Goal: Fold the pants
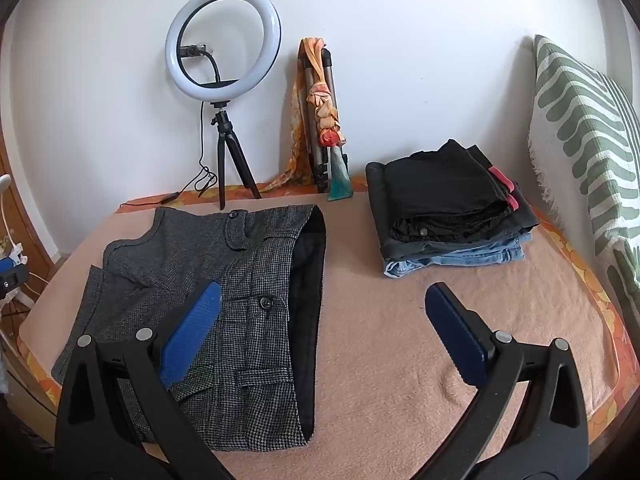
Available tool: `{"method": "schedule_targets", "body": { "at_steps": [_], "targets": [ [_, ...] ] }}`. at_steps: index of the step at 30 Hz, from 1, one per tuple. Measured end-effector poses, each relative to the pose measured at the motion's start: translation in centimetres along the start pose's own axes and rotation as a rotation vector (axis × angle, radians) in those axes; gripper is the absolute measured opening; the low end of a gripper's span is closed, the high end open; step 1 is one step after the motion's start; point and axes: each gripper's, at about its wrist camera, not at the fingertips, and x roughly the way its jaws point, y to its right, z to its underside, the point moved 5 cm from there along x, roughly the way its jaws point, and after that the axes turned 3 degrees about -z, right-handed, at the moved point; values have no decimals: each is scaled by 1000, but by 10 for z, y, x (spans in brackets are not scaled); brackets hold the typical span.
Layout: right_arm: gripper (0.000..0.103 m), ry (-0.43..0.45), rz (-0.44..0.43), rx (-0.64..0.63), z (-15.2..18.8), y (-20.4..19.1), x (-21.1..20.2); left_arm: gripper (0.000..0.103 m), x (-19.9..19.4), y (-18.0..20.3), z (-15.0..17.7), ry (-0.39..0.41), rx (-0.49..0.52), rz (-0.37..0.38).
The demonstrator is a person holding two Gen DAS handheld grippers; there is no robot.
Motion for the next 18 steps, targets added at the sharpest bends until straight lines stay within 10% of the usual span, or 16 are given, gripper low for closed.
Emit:
{"method": "schedule_targets", "body": {
  "at_steps": [18],
  "targets": [
    [103,-2,1,4,3,1,2,103,0,1,1,-7,-2,6]
  ]
}}
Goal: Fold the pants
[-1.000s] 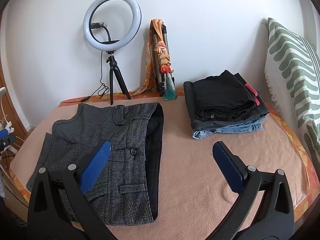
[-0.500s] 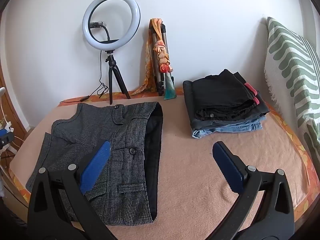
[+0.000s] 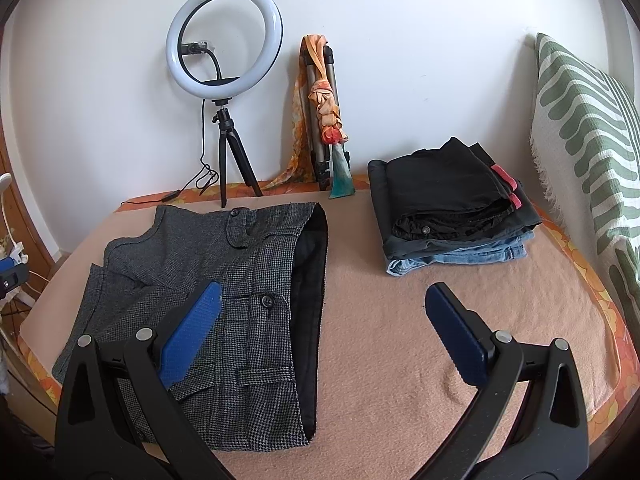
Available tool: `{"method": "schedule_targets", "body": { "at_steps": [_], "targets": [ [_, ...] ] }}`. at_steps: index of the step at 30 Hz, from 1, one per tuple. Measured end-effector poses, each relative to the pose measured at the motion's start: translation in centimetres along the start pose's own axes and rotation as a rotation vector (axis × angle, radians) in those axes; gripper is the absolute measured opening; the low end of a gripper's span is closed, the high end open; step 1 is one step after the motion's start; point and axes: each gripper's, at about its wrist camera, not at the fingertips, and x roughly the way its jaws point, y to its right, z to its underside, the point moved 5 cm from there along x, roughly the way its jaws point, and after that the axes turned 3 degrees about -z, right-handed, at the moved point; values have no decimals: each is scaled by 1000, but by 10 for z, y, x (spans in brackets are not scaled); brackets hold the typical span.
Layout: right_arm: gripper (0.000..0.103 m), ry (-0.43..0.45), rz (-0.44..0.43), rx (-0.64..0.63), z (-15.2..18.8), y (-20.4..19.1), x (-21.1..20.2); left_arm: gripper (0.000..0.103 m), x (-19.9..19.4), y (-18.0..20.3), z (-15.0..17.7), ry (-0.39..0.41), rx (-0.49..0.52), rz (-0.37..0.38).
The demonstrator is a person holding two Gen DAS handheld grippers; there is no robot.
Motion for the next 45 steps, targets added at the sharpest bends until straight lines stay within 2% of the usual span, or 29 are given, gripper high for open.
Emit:
{"method": "schedule_targets", "body": {
  "at_steps": [45],
  "targets": [
    [103,-3,-5,-5,2,-5,1,103,-2,3,-2,2,11,-5]
  ]
}}
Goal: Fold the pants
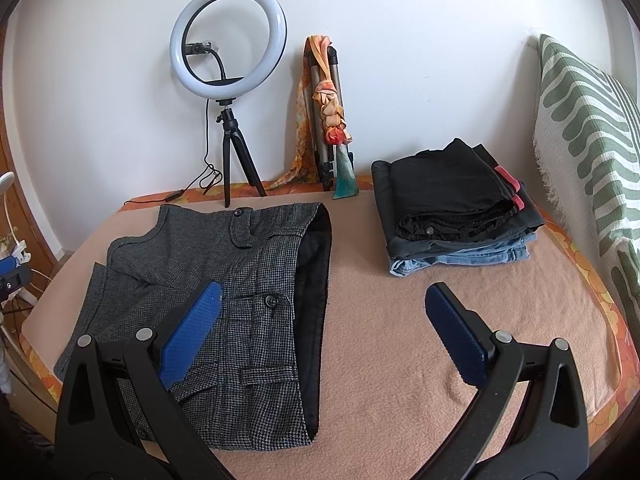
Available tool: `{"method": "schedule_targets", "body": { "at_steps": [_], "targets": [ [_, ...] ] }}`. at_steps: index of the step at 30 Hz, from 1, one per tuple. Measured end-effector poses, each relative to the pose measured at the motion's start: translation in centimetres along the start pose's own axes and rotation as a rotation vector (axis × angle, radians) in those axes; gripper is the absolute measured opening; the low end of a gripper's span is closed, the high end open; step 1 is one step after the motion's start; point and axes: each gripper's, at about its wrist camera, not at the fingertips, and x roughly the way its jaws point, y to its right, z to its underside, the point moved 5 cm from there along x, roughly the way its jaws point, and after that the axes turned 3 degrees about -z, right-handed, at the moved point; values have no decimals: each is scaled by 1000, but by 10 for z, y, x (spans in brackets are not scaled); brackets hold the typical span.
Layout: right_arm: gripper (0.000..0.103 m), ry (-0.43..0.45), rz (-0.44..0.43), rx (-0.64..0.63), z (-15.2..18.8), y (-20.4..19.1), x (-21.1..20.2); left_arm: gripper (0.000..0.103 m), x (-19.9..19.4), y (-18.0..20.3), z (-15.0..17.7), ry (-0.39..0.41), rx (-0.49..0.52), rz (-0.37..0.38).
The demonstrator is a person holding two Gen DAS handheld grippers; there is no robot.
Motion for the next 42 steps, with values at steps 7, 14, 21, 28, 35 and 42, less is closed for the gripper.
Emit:
{"method": "schedule_targets", "body": {
  "at_steps": [7,14,21,28,35,42],
  "targets": [
    [103,0,-1,-1,0,-2,0,103,0,0,1,-3,3,-2],
    [103,-1,-2,-3,1,-2,0,103,1,0,2,-3,13,-7],
    [103,0,-15,-15,1,-5,0,103,10,-3,7,-50,-7,44],
    [103,-4,-50,-61,2,-16,-2,103,17,-12,15,-88,-8,103],
    [97,-39,-125,-129,13,-29,0,102,27,-23,34,-96,145,114],
    [84,-123,-220,-245,37,-47,3,75,41,-42,60,-183,160,174]
  ]
}}
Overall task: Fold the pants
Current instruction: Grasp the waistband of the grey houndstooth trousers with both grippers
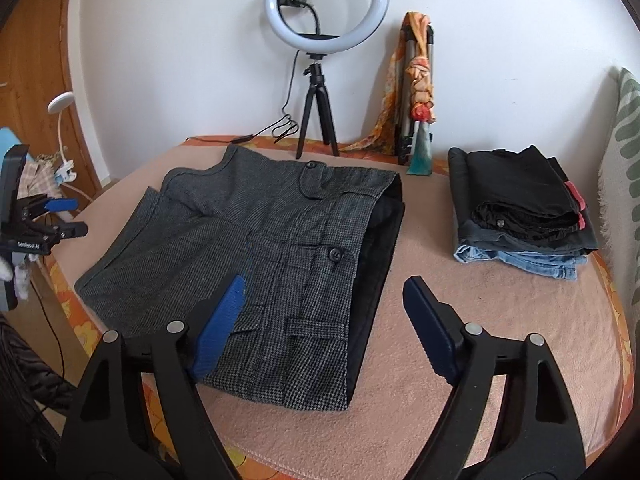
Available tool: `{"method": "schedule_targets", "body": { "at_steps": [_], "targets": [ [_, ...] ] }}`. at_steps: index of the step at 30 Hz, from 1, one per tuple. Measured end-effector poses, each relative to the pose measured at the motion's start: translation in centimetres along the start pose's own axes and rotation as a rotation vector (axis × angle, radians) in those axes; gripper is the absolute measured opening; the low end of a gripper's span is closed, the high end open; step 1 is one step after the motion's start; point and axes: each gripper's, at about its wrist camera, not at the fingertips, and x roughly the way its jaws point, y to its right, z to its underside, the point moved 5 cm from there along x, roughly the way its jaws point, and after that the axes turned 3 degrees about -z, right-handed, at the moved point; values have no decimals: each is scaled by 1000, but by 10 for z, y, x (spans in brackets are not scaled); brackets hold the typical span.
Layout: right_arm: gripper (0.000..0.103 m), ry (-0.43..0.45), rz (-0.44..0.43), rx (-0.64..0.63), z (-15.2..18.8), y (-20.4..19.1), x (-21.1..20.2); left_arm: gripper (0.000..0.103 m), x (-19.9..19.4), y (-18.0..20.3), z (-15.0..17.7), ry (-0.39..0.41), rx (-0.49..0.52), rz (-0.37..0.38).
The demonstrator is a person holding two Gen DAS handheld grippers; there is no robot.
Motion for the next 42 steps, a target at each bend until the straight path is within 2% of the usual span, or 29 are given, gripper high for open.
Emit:
{"method": "schedule_targets", "body": {
  "at_steps": [1,3,7,13,22,26,27,28,29,31,34,37,42],
  "targets": [
    [82,-13,-13,-25,3,-4,2,70,2,0,4,-11,1,18],
    [78,-42,-31,-84,10,-14,5,66,5,2,8,-24,6,30],
    [66,-112,-99,-171,28,-30,13,64,8,13,17,-49,42,65],
    [60,-211,-145,-312,57,-47,25,63,10,21,24,-83,63,117],
    [60,-285,-126,-485,82,-54,44,63,15,37,35,-117,145,151],
    [60,-293,-65,-574,90,-58,52,63,16,44,38,-128,168,173],
    [53,-290,-48,-585,90,-59,53,63,16,46,39,-131,173,179],
    [45,-294,-46,-583,90,-59,55,63,17,48,40,-133,180,184],
    [41,-300,-54,-570,89,-59,56,63,16,50,41,-133,188,189],
    [24,-296,-64,-544,83,-57,56,64,16,55,43,-134,216,194],
    [12,-268,-60,-514,73,-58,54,67,16,65,47,-141,271,180],
    [11,-221,-42,-490,60,-57,51,67,17,73,52,-147,312,174],
    [10,-170,-28,-426,37,-52,48,67,22,79,58,-148,378,111]
  ]
}}
